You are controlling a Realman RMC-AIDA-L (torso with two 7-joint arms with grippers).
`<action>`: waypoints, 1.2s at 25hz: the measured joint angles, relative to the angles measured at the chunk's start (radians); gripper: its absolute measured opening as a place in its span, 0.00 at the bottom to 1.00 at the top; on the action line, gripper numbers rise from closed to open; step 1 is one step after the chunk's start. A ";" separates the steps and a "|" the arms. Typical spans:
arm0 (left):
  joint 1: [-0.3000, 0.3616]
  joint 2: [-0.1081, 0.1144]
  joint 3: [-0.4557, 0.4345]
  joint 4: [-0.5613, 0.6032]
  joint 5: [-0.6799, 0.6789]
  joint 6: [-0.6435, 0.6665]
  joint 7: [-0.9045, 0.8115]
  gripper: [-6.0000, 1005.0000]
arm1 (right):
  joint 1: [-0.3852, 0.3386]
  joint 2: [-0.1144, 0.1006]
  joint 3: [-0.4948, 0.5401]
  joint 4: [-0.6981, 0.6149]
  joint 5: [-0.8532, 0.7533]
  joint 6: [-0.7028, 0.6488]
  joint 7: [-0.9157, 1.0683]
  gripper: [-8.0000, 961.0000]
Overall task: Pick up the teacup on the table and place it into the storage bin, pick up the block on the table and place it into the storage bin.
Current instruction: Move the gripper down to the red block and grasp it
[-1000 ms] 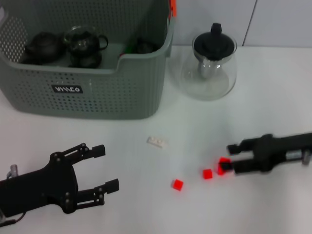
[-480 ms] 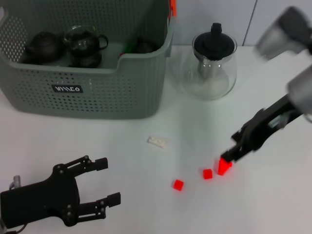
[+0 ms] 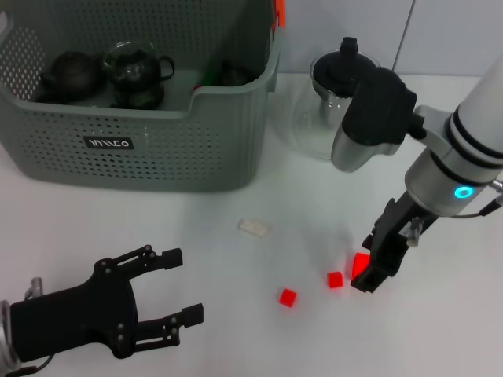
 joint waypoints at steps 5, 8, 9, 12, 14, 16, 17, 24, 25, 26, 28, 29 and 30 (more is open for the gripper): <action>-0.011 -0.001 0.000 -0.016 0.000 -0.014 0.000 0.84 | -0.017 -0.002 -0.034 0.019 0.018 0.037 0.002 0.74; -0.012 -0.001 0.000 -0.018 0.000 -0.018 -0.001 0.84 | -0.019 -0.003 -0.038 0.040 0.021 0.061 0.002 0.73; -0.012 -0.001 0.000 -0.018 0.000 -0.019 -0.001 0.84 | -0.020 -0.003 -0.038 0.044 0.022 0.072 0.003 0.73; -0.012 -0.001 0.000 -0.019 0.000 -0.019 -0.001 0.84 | -0.026 -0.004 -0.039 0.046 0.022 0.092 0.000 0.72; -0.012 -0.001 0.000 -0.019 0.000 -0.019 -0.001 0.84 | -0.028 -0.004 -0.039 0.047 0.022 0.096 -0.004 0.71; -0.012 -0.001 0.000 -0.019 0.000 -0.019 -0.001 0.84 | -0.029 -0.004 -0.040 0.049 0.022 0.104 -0.007 0.70; -0.012 -0.002 0.000 -0.019 0.000 -0.019 -0.001 0.84 | -0.029 -0.004 -0.043 0.050 0.022 0.109 -0.007 0.70; -0.010 -0.002 0.000 -0.019 0.000 -0.020 -0.001 0.84 | -0.030 -0.002 -0.093 0.074 0.022 0.160 0.002 0.67; -0.010 -0.002 0.000 -0.019 0.000 -0.020 -0.001 0.84 | -0.029 -0.001 -0.098 0.083 0.022 0.167 0.003 0.67; -0.009 -0.002 0.000 -0.019 0.001 -0.021 -0.001 0.84 | -0.027 0.000 -0.103 0.091 0.023 0.172 0.003 0.67; -0.008 -0.002 -0.004 -0.019 0.000 -0.021 -0.001 0.84 | -0.024 0.000 -0.110 0.101 0.033 0.180 0.003 0.66; -0.008 -0.002 -0.008 -0.019 0.000 -0.021 -0.001 0.84 | -0.023 -0.001 -0.112 0.103 0.040 0.183 0.004 0.66; -0.007 -0.002 -0.011 -0.019 0.000 -0.021 -0.001 0.84 | -0.024 -0.001 -0.113 0.103 0.045 0.183 0.004 0.65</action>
